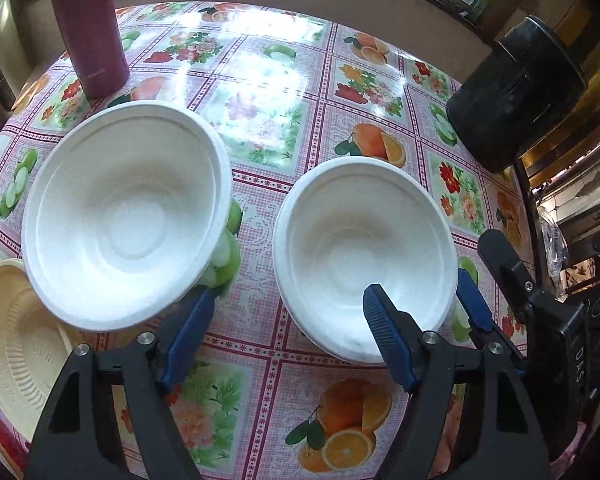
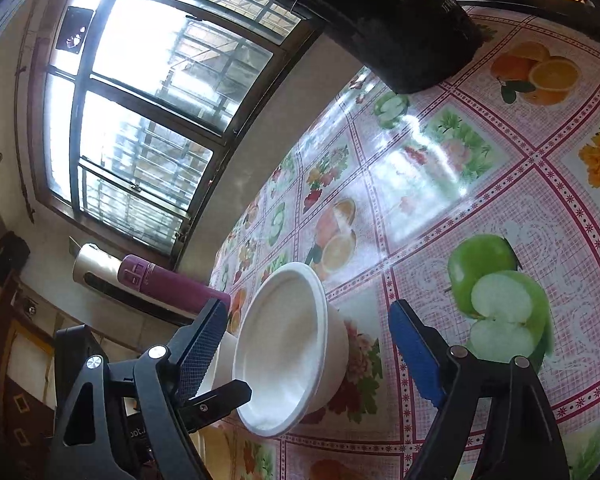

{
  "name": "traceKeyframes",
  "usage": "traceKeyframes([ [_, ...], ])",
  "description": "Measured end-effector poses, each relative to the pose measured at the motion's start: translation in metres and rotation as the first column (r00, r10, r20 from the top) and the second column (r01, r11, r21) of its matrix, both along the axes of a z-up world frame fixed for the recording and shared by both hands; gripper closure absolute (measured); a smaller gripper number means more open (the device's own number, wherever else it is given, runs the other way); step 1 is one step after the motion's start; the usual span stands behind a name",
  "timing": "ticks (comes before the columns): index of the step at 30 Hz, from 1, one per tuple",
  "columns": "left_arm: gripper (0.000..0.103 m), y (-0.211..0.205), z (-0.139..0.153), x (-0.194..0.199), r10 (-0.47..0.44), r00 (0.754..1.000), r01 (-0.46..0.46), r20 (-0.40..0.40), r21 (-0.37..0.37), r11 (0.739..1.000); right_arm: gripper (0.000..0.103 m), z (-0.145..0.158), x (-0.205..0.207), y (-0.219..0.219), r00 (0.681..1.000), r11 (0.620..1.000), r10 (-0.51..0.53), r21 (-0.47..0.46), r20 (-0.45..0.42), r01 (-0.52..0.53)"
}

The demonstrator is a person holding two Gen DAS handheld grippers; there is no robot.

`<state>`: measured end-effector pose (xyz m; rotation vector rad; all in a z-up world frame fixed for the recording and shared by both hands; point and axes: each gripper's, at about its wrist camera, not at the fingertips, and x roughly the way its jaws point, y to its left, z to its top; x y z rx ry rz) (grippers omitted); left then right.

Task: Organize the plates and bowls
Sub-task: 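Close the left gripper on the rim of the white bowl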

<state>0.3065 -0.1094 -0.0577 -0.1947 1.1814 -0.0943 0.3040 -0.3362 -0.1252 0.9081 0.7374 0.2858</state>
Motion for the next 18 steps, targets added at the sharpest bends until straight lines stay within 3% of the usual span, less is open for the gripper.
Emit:
traceKeyframes([
  [6, 0.035, -0.005, -0.001, 0.001, -0.033, 0.999, 0.033, 0.0, -0.003, 0.999, 0.035, -0.003, 0.003, 0.003, 1.0, 1.0, 0.006, -0.014, -0.014, -0.006],
  [14, 0.08, -0.004, -0.009, 0.005, -0.044, 0.999, 0.044, -0.002, 0.009, 0.999, 0.061, -0.003, 0.001, 0.005, 1.0, 0.997, 0.003, -0.075, -0.024, -0.004],
  [16, 0.087, -0.003, -0.011, 0.006, -0.045, 0.999, 0.045, -0.006, 0.005, 0.999, 0.075, -0.005, 0.002, 0.006, 0.999, 0.996, 0.005, -0.09, -0.038, -0.009],
  [18, 0.088, -0.003, -0.012, 0.005, -0.044, 0.999, 0.044, -0.001, 0.015, 0.999, 0.082, -0.007, 0.002, 0.006, 0.999, 0.995, -0.007, -0.103, -0.053, 0.002],
])
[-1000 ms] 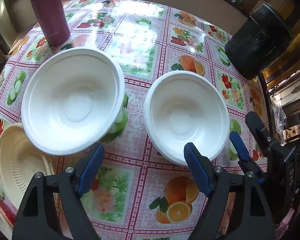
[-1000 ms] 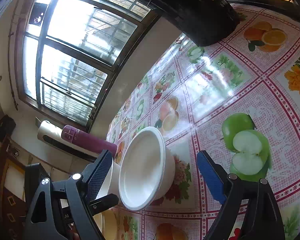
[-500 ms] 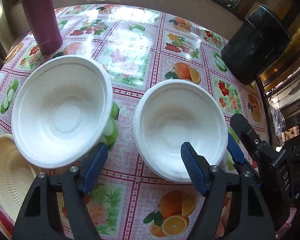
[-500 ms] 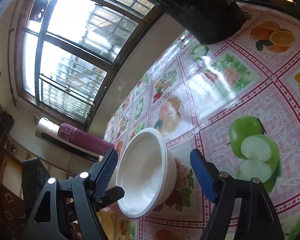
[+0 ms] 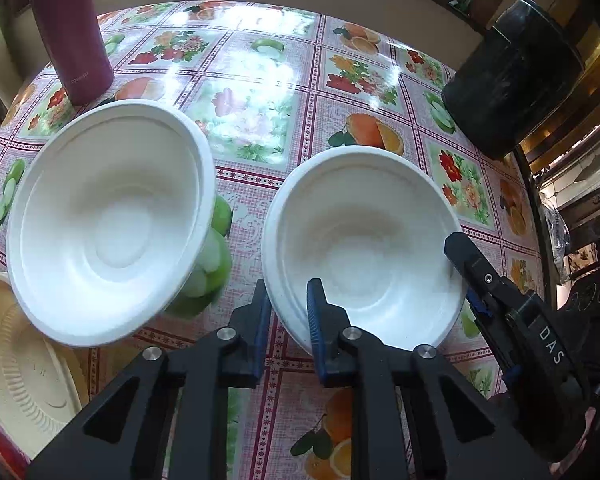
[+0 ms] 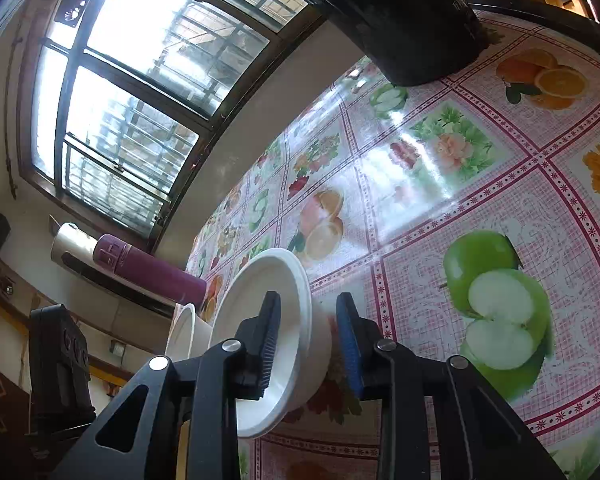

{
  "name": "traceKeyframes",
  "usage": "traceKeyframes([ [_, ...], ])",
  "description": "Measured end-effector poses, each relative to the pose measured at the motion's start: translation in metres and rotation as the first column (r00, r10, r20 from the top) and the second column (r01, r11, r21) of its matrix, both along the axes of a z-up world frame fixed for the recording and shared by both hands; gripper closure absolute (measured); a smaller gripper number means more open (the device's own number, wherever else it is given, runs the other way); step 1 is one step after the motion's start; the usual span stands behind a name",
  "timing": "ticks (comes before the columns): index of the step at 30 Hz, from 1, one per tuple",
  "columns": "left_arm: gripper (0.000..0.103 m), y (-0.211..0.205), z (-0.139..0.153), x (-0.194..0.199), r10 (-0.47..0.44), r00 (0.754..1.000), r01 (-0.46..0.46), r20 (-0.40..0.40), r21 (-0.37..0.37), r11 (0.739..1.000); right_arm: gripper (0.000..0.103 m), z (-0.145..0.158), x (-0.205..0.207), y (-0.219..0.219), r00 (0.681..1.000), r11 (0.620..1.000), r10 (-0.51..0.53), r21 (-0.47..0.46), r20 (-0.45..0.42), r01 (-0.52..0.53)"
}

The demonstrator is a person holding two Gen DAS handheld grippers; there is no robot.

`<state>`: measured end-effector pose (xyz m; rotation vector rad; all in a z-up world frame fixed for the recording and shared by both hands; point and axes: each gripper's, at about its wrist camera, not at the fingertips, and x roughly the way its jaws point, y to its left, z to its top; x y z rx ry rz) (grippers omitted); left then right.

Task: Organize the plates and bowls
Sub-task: 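Close the left gripper on the rim of the white bowl, then carry the white bowl into the beige bowl and open the left gripper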

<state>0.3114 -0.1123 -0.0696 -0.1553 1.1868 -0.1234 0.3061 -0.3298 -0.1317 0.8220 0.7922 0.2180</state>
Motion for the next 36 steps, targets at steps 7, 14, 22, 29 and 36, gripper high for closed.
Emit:
traceKeyframes([
  [7, 0.089, -0.002, 0.007, -0.009, -0.018, 1.0, 0.018, 0.02, 0.014, 1.0, 0.093, 0.006, -0.005, 0.006, 1.0, 0.999, 0.007, -0.032, -0.011, -0.007],
  [14, 0.089, 0.004, 0.012, -0.039, -0.034, 0.999, 0.034, 0.025, -0.014, 0.999, 0.095, 0.015, -0.035, 0.005, 0.999, 0.999, 0.013, -0.038, -0.045, -0.015],
  [22, 0.089, 0.01, 0.022, -0.103, -0.066, 0.994, 0.065, 0.092, 0.012, 0.998, 0.095, 0.041, -0.112, 0.014, 0.999, 0.997, 0.032, -0.071, -0.015, -0.033],
  [29, 0.089, 0.026, 0.03, -0.171, -0.086, 0.981, 0.075, 0.171, 0.069, 0.995, 0.095, 0.063, -0.182, 0.038, 0.997, 0.991, 0.075, -0.109, 0.026, -0.072],
  [36, 0.089, 0.07, 0.057, -0.232, -0.055, 0.947, 0.011, 0.315, 0.139, 0.99, 0.095, 0.09, -0.224, 0.091, 0.982, 0.978, 0.167, -0.137, 0.084, -0.155],
])
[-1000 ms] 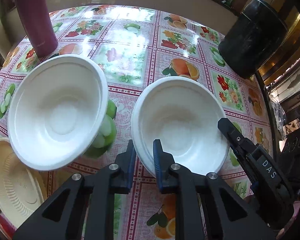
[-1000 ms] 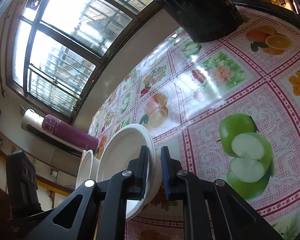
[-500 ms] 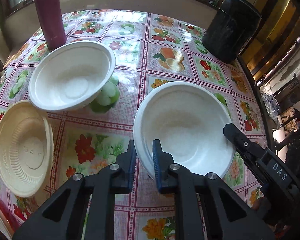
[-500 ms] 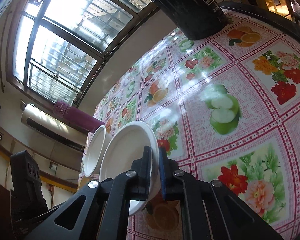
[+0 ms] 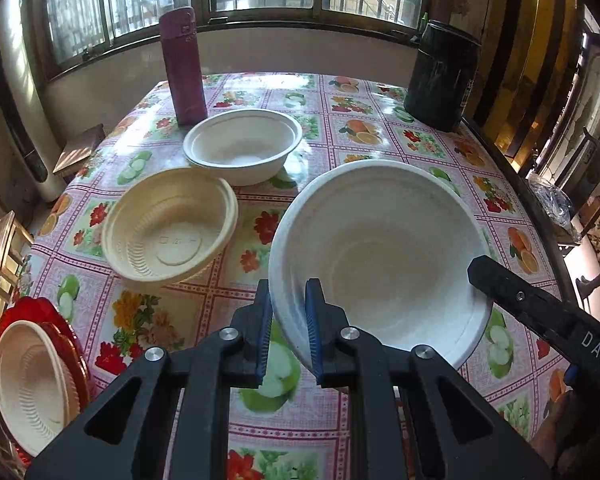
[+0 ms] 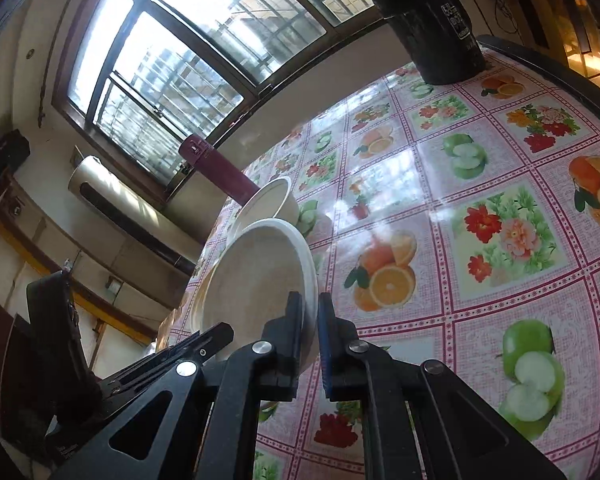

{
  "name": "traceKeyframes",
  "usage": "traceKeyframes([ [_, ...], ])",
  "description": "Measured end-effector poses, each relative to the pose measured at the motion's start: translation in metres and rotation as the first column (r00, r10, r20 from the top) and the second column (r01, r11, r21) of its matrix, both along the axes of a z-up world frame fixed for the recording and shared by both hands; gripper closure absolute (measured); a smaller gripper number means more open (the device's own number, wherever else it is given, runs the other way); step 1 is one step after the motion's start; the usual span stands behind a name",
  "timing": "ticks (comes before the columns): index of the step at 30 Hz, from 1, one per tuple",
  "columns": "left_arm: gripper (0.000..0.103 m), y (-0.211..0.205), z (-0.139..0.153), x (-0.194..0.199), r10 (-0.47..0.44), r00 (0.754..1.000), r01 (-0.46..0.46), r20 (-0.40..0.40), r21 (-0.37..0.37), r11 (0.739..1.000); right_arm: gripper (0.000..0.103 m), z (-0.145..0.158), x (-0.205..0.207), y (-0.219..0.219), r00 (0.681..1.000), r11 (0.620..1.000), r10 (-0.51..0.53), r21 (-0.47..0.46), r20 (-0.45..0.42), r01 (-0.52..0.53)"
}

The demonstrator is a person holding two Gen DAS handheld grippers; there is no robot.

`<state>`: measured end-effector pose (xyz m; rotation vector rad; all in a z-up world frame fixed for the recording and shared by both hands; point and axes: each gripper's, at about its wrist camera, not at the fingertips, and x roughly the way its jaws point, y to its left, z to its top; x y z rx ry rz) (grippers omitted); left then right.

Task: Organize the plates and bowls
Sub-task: 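Carry the white bowl into the beige bowl and open the left gripper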

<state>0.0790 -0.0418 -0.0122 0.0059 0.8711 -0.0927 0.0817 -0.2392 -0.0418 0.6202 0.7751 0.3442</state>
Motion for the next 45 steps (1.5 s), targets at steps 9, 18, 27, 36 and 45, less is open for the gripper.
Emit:
traceKeyframes([
  [9, 0.089, 0.096, 0.02, -0.056, 0.135, 0.985, -0.138, 0.104, 0.024, 0.99, 0.095, 0.031, -0.022, 0.104, 0.984, 0.986, 0.166, -0.032, 0.059, -0.164],
  [18, 0.088, 0.199, 0.019, -0.097, 0.286, 0.951, -0.292, 0.12, 0.035, 0.956, 0.095, 0.038, -0.044, 0.229, 0.929, 0.93, 0.36, -0.117, 0.089, -0.349],
  [27, 0.088, 0.248, -0.016, -0.111, 0.37, 0.928, -0.371, 0.044, 0.029, 0.928, 0.094, 0.015, -0.062, 0.303, 0.888, 0.869, 0.455, -0.251, 0.063, -0.427],
  [36, 0.084, 0.256, -0.038, -0.119, 0.395, 0.919, -0.393, -0.004, 0.074, 0.916, 0.089, -0.007, -0.075, 0.315, 0.886, 0.837, 0.46, -0.363, 0.058, -0.411],
  [45, 0.032, 0.262, -0.011, -0.143, 0.461, 0.867, -0.491, 0.19, 0.167, 0.855, 0.054, 0.005, -0.068, 0.265, 0.917, 0.904, 0.375, -0.272, 0.137, -0.329],
])
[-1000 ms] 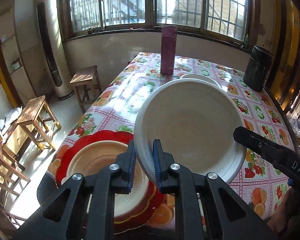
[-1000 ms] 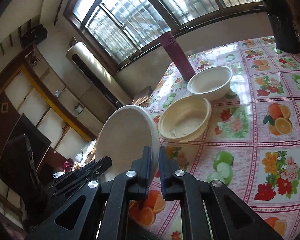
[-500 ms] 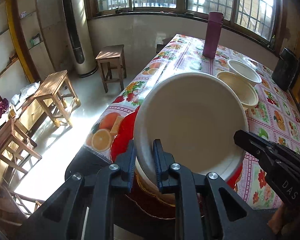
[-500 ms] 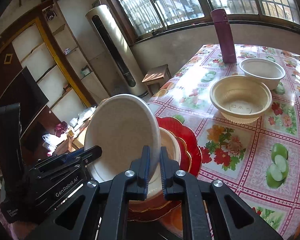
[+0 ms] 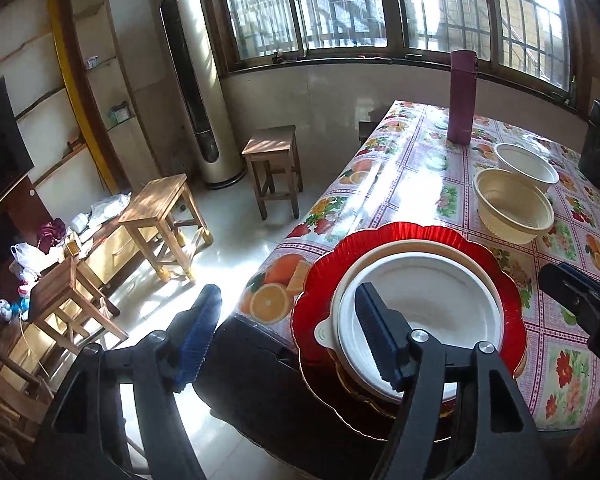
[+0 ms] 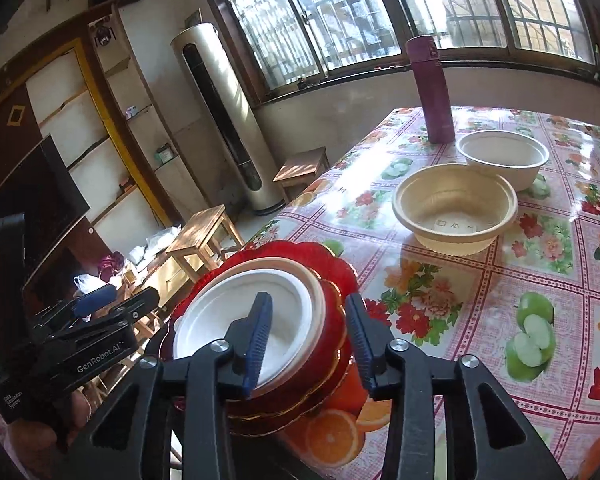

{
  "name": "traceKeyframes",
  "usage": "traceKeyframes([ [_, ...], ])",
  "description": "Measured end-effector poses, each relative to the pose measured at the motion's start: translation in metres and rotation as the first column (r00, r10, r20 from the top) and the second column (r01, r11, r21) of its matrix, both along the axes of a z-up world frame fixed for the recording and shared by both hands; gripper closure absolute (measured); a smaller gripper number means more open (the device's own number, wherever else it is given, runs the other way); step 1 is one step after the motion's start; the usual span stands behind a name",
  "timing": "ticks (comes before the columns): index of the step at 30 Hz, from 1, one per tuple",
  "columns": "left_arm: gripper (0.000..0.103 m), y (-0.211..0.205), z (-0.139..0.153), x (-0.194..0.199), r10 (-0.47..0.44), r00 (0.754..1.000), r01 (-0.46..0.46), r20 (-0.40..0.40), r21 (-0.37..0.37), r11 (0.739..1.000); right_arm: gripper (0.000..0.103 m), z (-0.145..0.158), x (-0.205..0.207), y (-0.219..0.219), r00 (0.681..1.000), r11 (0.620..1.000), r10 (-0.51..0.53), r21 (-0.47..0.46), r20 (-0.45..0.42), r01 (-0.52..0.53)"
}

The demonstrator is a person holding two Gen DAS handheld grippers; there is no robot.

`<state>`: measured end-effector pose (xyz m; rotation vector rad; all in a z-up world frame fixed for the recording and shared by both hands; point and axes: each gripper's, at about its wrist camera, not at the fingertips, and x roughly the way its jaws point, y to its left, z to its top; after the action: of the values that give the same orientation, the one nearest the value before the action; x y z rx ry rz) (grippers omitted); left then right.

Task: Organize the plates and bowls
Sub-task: 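Carry the white bowl into the beige bowl and open the left gripper, then move the left gripper to the ridged beige bowl on the table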

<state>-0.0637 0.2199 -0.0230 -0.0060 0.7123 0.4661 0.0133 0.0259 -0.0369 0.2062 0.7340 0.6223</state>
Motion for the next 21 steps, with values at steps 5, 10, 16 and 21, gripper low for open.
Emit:
traceKeyframes([
  [5, 0.024, -0.022, 0.006, 0.007, -0.05, 0.999, 0.05, 0.013, 0.029, 0.998, 0.047, -0.009, 0.018, -0.048, 0.992, 0.991, -0.117, 0.058, -0.046, 0.12],
  [10, 0.024, -0.053, 0.003, 0.021, -0.118, 0.993, 0.119, -0.017, 0.067, 0.991, 0.037, -0.015, 0.028, -0.088, 0.978, 0.974, -0.199, 0.096, -0.069, 0.205],
  [16, 0.024, -0.088, 0.007, 0.035, -0.188, 0.982, 0.19, -0.031, 0.098, 0.977, 0.013, -0.019, 0.038, -0.122, 0.966, 0.957, -0.239, 0.144, -0.098, 0.251],
  [21, 0.023, -0.111, 0.011, 0.044, -0.237, 0.971, 0.239, -0.03, 0.102, 0.966, 0.0, -0.02, 0.041, -0.138, 0.962, 0.952, -0.258, 0.143, -0.094, 0.269],
])
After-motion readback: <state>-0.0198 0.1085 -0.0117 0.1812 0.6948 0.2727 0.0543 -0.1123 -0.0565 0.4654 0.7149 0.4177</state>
